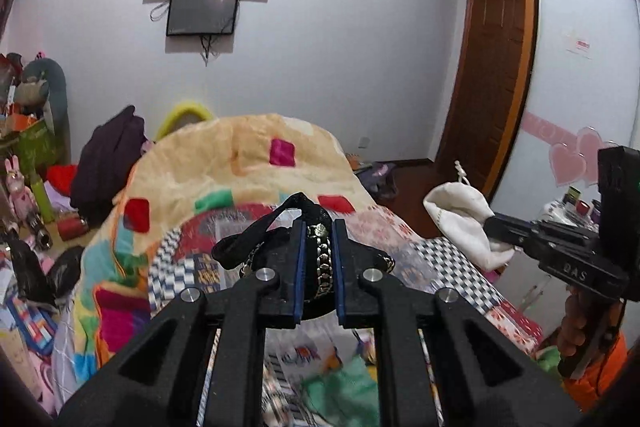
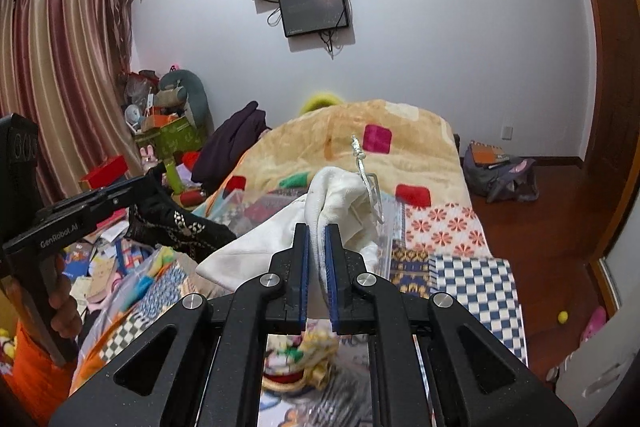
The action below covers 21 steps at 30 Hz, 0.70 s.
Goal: Organize soft objects
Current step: 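Carry both items over the clear box and open both tools to drop them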
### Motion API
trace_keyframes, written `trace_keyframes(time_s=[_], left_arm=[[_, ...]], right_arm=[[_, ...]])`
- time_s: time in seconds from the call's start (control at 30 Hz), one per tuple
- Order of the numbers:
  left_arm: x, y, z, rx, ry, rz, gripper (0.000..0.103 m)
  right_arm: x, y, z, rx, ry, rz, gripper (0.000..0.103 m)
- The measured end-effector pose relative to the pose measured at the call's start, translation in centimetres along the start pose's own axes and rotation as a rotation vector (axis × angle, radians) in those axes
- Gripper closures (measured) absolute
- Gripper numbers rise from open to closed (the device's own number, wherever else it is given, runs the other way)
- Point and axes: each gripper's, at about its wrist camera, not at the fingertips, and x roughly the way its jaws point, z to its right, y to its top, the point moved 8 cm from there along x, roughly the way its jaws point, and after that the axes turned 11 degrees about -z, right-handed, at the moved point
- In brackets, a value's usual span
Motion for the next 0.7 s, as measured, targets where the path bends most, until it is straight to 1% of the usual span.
trace_keyframes(time_s=[0.17, 0.3, 0.43, 0.53, 0.7], left_arm=[[2.0, 1.5, -1.0, -0.012, 0.01, 0.0, 0.092], [4.8, 1.7, -2.0, -0.032, 0.008, -0.034, 0.092], [8.1, 0.7, -2.5, -0.042, 0.02, -0.086, 0.092], [10.5, -0.7, -2.5, -0.032, 0.033, -0.133, 0.092], [13.0, -2.7, -2.1, -0.01, 0.032, -0.198, 0.092]], right_arm=[[1.9, 1.0, 0.2, -0.003, -0.004, -0.013, 0.096], [3.9, 1.0, 0.5, -0.007, -0.012, -0.051, 0.096], [6.7, 0.3, 0.7, -0.013, -0.012, -0.122, 0.096], [8.6, -0.7, 0.9, -0.024, -0.024, -0.177, 0.096], [11.1, -2.1, 1.0, -0.043, -0.037, -0.265, 0.096]])
